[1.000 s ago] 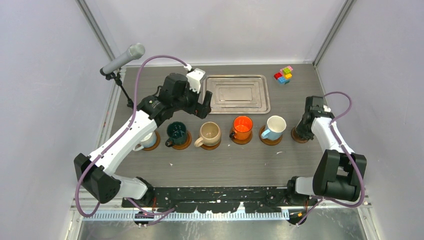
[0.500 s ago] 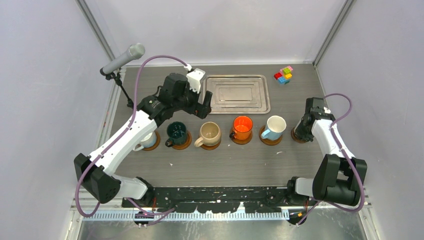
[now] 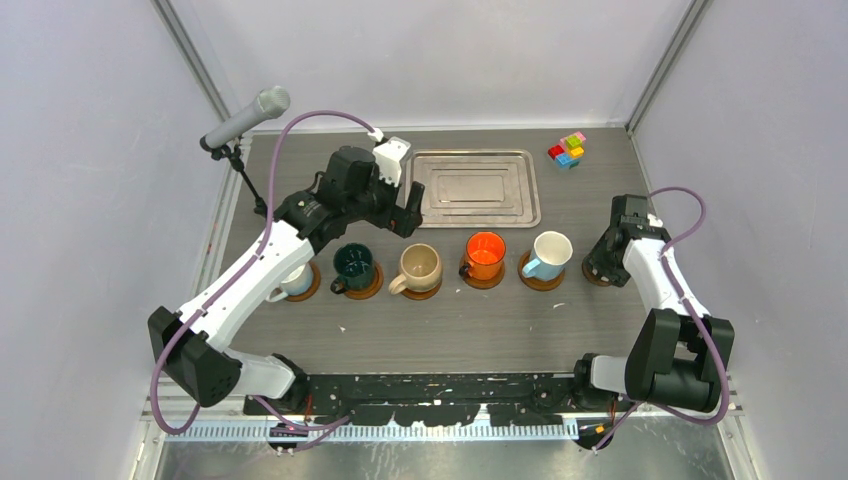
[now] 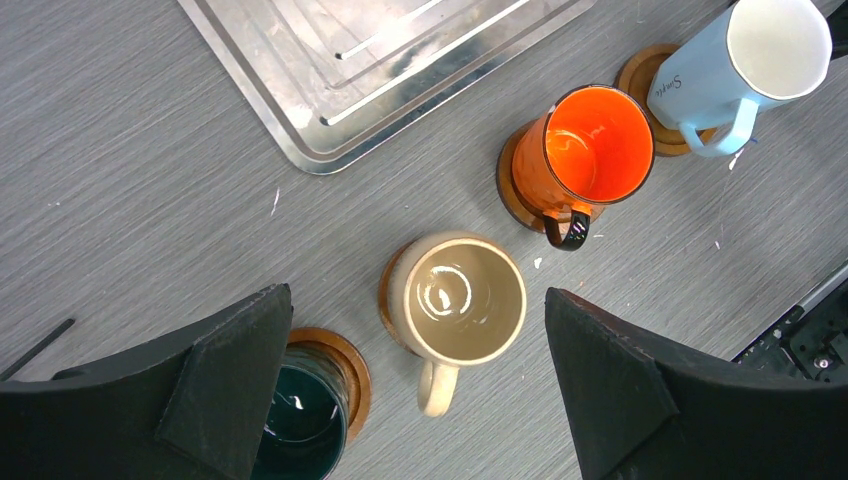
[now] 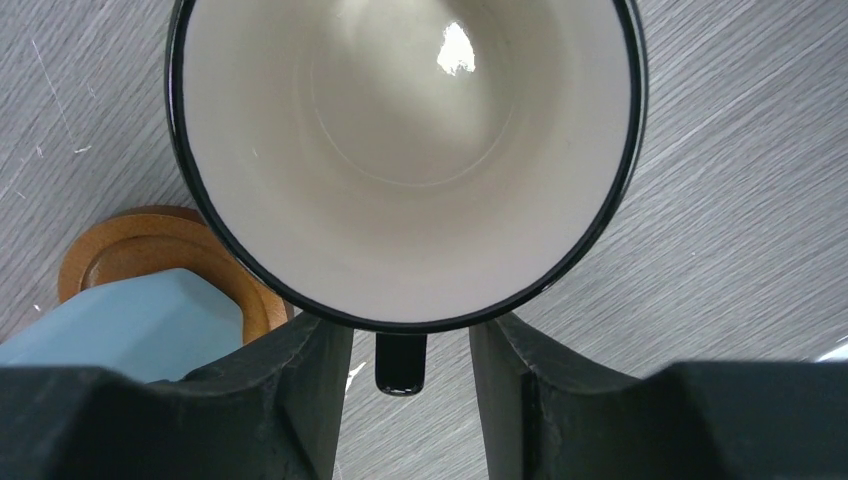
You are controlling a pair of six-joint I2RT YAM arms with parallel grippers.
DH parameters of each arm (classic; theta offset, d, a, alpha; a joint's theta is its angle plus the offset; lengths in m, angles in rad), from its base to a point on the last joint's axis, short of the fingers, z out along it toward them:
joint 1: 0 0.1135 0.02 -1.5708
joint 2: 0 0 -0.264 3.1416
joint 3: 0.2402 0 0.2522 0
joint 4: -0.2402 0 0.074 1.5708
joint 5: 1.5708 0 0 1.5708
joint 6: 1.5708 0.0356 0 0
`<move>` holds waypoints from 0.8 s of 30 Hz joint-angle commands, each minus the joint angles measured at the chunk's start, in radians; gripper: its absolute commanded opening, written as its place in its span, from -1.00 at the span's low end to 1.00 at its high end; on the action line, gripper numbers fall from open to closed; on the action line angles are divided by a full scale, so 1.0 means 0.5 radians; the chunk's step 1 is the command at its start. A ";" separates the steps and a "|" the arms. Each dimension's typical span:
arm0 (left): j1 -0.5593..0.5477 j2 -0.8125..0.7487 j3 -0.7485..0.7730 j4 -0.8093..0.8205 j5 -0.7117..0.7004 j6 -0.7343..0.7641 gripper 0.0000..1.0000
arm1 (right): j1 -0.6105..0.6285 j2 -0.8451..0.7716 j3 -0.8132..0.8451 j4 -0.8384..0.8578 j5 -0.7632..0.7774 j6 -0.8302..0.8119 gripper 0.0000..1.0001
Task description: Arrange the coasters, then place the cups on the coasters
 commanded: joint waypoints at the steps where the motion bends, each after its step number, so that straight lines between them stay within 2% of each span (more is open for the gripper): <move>1: 0.015 -0.052 -0.004 0.074 0.019 -0.028 0.99 | 0.001 -0.062 0.057 0.036 0.032 0.031 0.04; 8: 0.017 -0.051 -0.004 0.072 0.016 -0.025 0.99 | -0.004 -0.068 0.070 0.020 0.045 0.029 0.05; 12: 0.016 -0.046 0.002 0.068 0.016 -0.025 0.99 | -0.025 -0.056 0.097 -0.016 0.062 0.033 -0.02; 21: 0.015 -0.052 -0.003 0.068 0.018 -0.025 0.99 | -0.047 -0.013 0.173 -0.146 -0.003 -0.001 -0.30; 24: 0.015 -0.057 -0.006 0.072 0.019 -0.022 0.99 | -0.048 -0.032 0.170 -0.160 -0.030 -0.003 -0.47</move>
